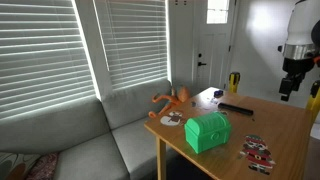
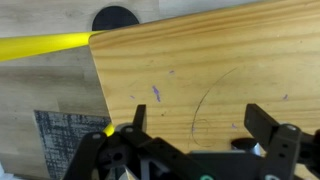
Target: Turn the remote control over
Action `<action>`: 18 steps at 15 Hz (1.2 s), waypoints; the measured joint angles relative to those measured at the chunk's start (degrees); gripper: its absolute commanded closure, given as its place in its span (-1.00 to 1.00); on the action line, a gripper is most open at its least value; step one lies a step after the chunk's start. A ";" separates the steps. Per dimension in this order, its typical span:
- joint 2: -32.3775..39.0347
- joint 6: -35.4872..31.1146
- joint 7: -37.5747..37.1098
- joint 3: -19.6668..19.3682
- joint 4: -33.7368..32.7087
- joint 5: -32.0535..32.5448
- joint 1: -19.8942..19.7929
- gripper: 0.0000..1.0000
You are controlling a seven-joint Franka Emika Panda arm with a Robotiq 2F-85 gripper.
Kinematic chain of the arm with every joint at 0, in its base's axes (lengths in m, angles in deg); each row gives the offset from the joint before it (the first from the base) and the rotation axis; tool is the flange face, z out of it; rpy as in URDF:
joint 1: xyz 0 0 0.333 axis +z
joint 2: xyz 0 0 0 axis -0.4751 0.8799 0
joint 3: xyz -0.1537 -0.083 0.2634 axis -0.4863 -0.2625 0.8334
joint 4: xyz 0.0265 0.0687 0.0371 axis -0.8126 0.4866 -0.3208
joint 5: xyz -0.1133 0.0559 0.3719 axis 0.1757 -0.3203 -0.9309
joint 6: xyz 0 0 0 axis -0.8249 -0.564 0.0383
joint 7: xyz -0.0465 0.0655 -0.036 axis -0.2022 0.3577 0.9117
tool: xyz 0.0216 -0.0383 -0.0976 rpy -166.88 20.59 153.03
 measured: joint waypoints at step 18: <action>3.26 0.12 0.83 -1.16 -3.26 -1.08 1.26 -1.00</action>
